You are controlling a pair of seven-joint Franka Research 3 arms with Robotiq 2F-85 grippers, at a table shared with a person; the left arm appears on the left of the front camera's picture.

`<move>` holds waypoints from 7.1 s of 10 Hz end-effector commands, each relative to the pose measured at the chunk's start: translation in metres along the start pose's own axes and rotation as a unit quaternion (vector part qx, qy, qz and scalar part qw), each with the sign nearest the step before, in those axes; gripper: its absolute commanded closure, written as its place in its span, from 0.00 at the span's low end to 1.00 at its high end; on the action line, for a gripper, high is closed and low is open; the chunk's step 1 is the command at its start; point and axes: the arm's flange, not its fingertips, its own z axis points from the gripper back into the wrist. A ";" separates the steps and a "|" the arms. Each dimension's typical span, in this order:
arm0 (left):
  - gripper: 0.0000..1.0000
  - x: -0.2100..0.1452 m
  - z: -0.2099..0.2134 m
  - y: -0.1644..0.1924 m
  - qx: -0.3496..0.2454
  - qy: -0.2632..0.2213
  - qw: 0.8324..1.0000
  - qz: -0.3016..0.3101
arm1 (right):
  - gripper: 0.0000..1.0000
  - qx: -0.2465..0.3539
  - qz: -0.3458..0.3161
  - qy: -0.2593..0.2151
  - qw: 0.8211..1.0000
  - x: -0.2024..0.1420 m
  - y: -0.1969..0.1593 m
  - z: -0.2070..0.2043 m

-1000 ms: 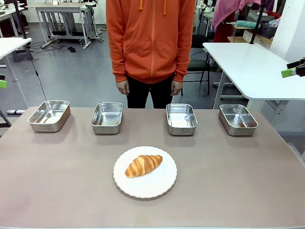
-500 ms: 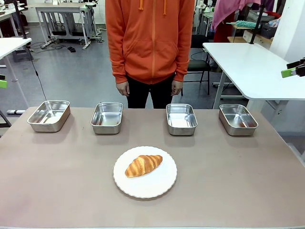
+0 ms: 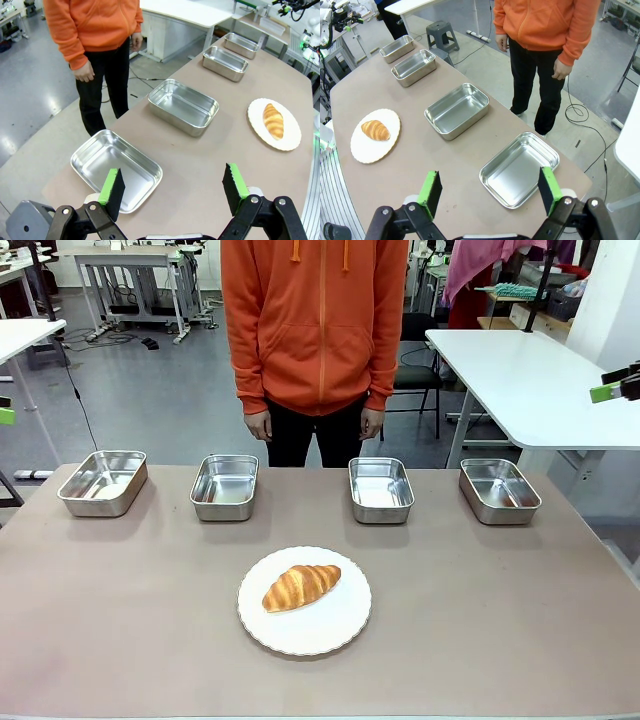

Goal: Place the bread in the container.
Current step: Place the Butter Roll into the Airtight Container indicated by the human.

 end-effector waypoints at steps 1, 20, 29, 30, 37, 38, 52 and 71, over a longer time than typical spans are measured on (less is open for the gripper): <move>0.00 0.000 0.002 -0.001 -0.002 -0.006 1.000 -0.007 | 0.00 0.001 0.002 -0.006 1.000 0.002 0.001 0.001; 0.00 0.000 0.002 -0.001 -0.002 -0.006 1.000 -0.007 | 0.00 0.001 0.002 -0.006 1.000 0.002 0.001 0.001; 0.00 0.000 0.002 -0.001 -0.002 -0.006 1.000 -0.007 | 0.00 0.001 0.002 -0.006 1.000 0.002 0.001 0.001; 0.00 0.000 0.002 -0.001 -0.002 -0.006 1.000 -0.007 | 0.00 0.001 0.002 -0.006 1.000 0.002 0.001 0.001; 0.00 0.000 0.002 -0.001 -0.002 -0.006 1.000 -0.007 | 0.00 0.001 0.002 -0.006 1.000 0.002 0.001 0.001; 0.00 0.000 0.002 -0.001 -0.002 -0.006 1.000 -0.007 | 0.00 0.001 0.002 -0.006 1.000 0.002 0.001 0.001; 0.00 0.000 0.002 -0.001 -0.002 -0.006 1.000 -0.007 | 0.00 0.001 0.002 -0.006 1.000 0.002 0.001 0.001; 0.00 0.000 0.002 -0.001 -0.002 -0.006 1.000 -0.007 | 0.00 0.042 0.102 0.116 0.987 0.029 0.065 -0.085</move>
